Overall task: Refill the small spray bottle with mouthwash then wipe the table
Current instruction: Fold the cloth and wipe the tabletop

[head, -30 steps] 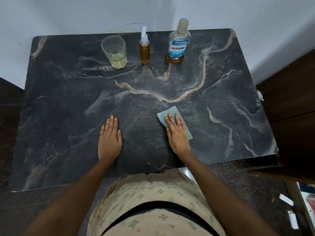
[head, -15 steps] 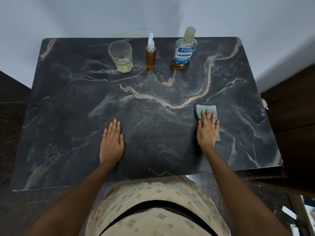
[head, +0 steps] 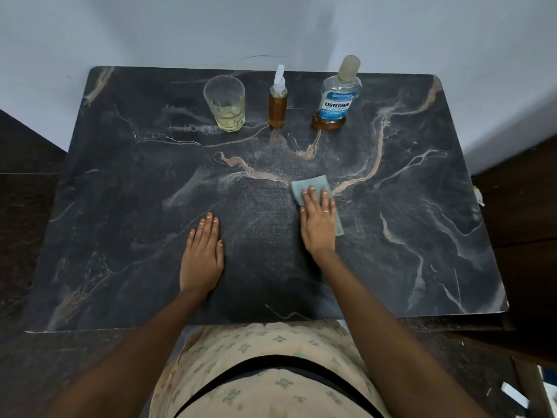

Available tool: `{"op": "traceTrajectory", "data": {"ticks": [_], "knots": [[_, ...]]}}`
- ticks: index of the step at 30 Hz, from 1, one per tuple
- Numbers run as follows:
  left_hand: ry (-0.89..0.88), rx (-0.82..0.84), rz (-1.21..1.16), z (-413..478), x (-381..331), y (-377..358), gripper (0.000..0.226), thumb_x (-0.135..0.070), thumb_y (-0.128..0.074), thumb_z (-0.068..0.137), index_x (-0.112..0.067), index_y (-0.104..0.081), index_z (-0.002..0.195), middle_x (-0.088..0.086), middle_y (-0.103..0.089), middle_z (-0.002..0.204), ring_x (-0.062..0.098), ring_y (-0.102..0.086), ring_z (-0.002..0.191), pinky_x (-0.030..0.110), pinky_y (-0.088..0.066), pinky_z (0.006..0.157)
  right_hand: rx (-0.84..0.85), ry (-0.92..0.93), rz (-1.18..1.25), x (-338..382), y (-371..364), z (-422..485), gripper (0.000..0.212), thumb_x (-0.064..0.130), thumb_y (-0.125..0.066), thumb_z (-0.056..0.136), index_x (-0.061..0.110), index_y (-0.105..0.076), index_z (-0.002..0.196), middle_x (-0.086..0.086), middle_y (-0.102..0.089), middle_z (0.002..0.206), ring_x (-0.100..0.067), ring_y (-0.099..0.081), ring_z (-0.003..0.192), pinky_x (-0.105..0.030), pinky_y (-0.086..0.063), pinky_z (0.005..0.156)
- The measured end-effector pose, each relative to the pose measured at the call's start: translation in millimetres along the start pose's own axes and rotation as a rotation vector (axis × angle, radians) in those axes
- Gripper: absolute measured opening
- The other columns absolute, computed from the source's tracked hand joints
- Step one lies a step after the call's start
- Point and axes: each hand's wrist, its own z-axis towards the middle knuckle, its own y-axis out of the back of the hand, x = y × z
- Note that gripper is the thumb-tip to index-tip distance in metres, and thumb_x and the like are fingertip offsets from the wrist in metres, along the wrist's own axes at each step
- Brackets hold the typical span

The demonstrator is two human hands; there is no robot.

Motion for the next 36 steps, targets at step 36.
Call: {"op": "traceTrajectory", "data": {"ticks": [36], "knots": [[0.027, 0.031, 0.031, 0.8, -1.4, 3.9, 0.054, -0.030, -0.018, 0.092, -0.007, -0.021, 0.141, 0.008, -0.024, 0.149, 0.019, -0.023, 0.137, 0.027, -0.004, 0.111, 0.184, 0.294, -0.027, 104.1, -26.5, 65.6, 0.047, 0.019, -0.025, 0.100, 0.012, -0.013, 0.144, -0.006, -0.008, 0.155, -0.030, 0.004, 0.142, -0.040, 0.009, 0.114]]}}
